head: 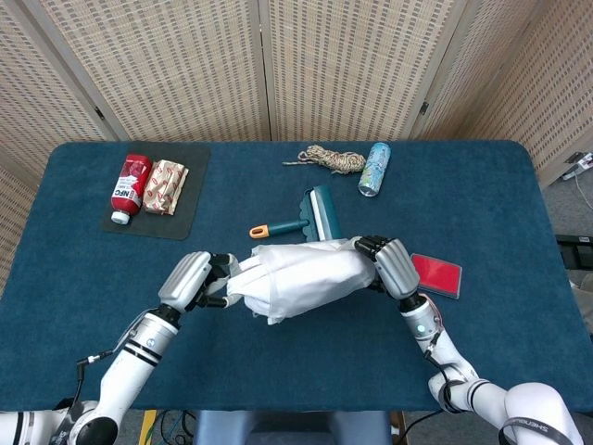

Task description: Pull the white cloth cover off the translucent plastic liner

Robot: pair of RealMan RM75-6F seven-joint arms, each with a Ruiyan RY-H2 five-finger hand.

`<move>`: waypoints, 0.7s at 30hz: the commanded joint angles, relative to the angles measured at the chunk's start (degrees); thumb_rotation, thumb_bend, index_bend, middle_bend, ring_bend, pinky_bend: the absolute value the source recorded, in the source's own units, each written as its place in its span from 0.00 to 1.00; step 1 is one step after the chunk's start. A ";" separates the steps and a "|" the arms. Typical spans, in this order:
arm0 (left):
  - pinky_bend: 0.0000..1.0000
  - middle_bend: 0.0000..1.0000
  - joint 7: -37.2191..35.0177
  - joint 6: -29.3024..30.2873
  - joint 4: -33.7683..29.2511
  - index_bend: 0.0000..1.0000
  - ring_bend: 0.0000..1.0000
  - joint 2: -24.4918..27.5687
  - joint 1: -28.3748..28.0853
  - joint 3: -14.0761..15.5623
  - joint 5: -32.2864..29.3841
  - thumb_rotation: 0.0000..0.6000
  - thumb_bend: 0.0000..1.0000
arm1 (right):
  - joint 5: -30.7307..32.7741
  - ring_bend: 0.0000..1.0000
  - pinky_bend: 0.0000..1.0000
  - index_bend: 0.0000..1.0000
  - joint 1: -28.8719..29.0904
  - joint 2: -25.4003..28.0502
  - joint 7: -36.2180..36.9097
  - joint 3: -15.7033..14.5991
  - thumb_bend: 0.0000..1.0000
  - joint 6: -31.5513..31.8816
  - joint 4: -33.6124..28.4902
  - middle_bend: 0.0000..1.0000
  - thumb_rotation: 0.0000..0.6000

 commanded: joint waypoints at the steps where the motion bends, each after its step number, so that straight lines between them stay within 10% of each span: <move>1: 0.97 1.00 -0.49 0.17 0.04 0.78 0.87 1.12 1.00 0.86 0.72 1.00 0.54 | -0.03 0.52 0.66 0.58 -0.09 0.12 0.02 -0.26 0.53 -0.35 -0.04 0.57 1.00; 11: 0.97 1.00 -2.85 -0.16 0.56 0.78 0.87 3.23 4.07 3.74 3.14 1.00 0.54 | -0.99 0.39 0.60 0.36 0.01 1.46 -0.58 -2.93 0.02 -4.53 -1.23 0.42 1.00; 17: 0.97 1.00 -2.46 -1.37 2.59 0.78 0.87 1.27 4.35 5.41 3.90 1.00 0.54 | -0.77 0.16 0.39 0.04 0.43 4.67 -4.32 -5.12 0.00 -10.99 -5.31 0.16 1.00; 21: 0.97 1.00 -1.97 -1.77 3.76 0.78 0.87 0.19 4.48 5.94 3.92 1.00 0.54 | 0.02 0.13 0.35 0.01 0.14 6.71 -6.67 -5.20 0.00 -12.82 -8.66 0.12 1.00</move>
